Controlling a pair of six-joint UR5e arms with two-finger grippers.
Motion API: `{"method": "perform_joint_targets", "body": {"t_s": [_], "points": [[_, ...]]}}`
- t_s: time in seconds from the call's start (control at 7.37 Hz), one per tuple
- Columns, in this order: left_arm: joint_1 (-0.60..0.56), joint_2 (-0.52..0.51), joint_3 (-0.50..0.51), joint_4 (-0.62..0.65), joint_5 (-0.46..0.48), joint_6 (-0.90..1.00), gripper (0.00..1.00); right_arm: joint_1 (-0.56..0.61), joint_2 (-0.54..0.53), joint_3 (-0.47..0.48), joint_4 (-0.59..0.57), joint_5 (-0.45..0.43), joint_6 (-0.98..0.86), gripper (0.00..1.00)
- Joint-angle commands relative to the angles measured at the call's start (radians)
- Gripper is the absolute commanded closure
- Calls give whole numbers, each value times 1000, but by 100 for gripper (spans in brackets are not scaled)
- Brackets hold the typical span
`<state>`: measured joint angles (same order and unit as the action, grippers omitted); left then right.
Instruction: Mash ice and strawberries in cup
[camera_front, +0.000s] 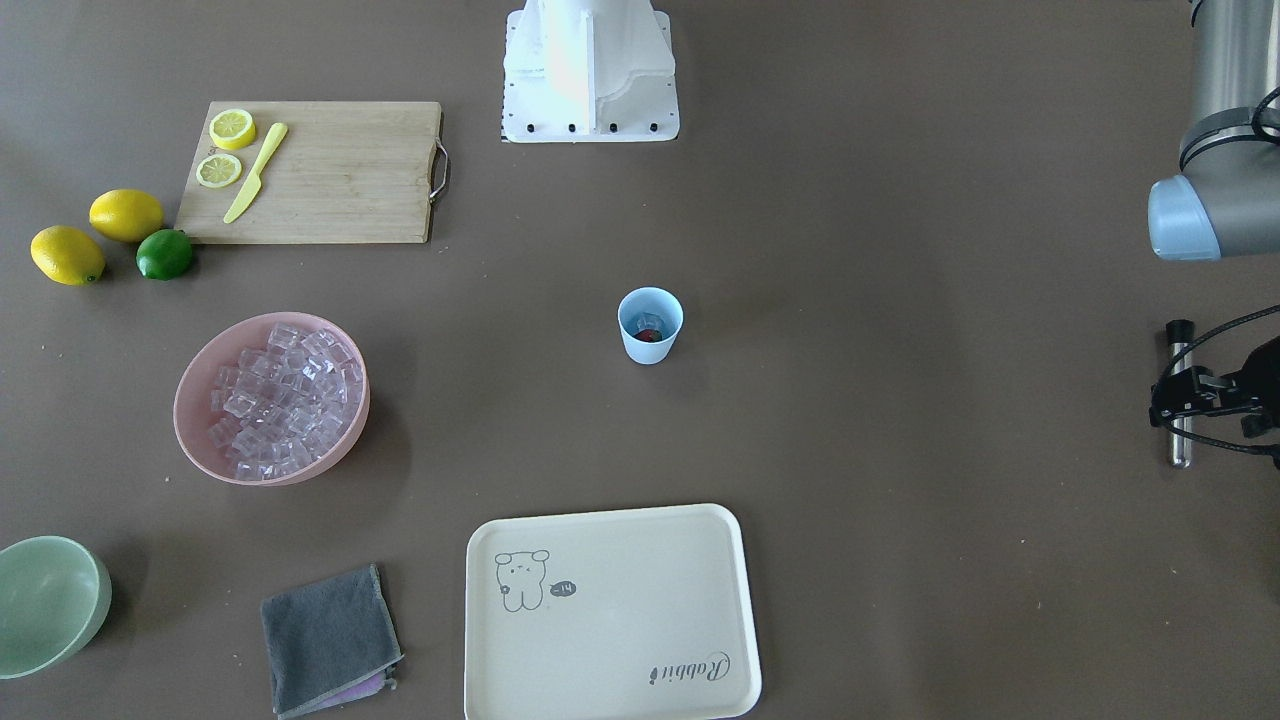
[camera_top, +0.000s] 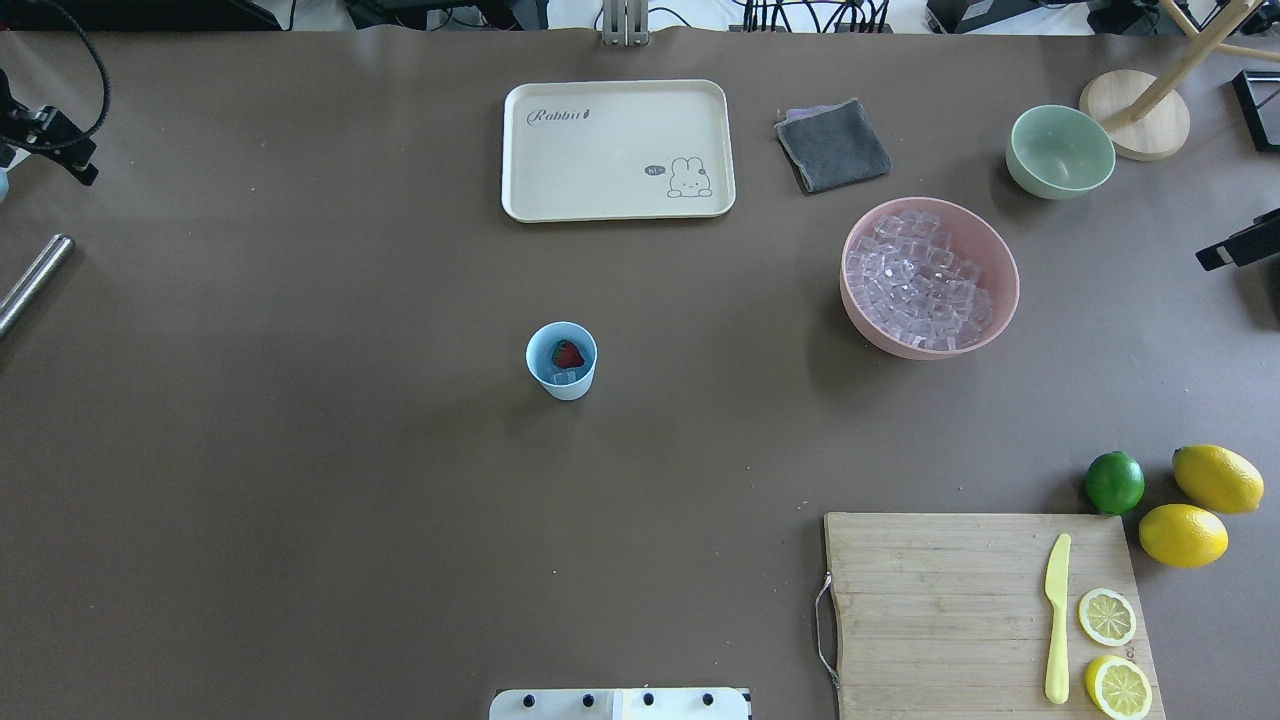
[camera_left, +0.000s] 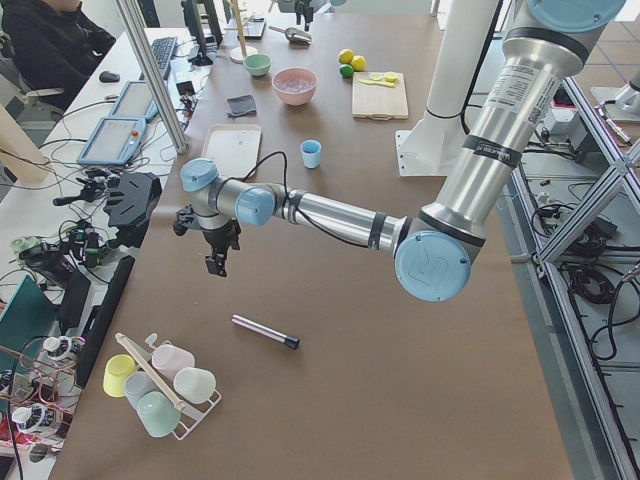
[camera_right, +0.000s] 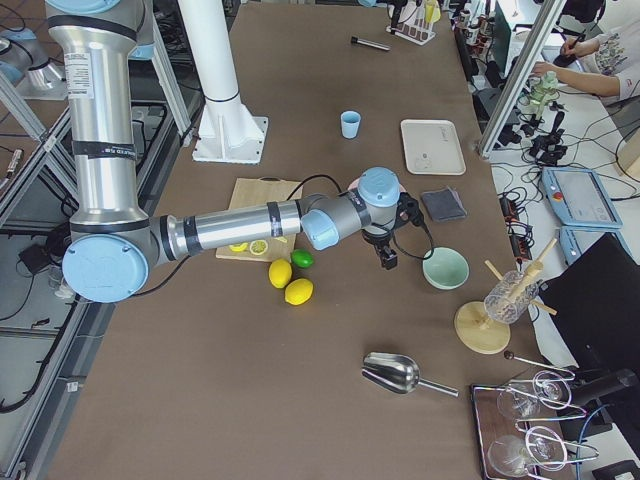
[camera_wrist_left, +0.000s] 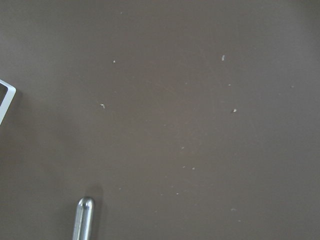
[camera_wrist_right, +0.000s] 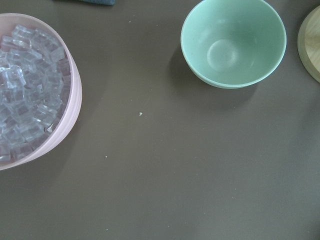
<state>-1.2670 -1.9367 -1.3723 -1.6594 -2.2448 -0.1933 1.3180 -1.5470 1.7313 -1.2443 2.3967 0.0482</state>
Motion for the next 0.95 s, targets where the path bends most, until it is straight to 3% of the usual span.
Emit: {"method": "perform_joint_targets", "body": {"t_s": [0.0,0.81], "points": [[-3,67,128,-230,-1,6,2,0,-1,8,3,-54,-4,1],[40,153,194,-433,-21,14,3,1,-25,30,31,-51,7,1]]}}
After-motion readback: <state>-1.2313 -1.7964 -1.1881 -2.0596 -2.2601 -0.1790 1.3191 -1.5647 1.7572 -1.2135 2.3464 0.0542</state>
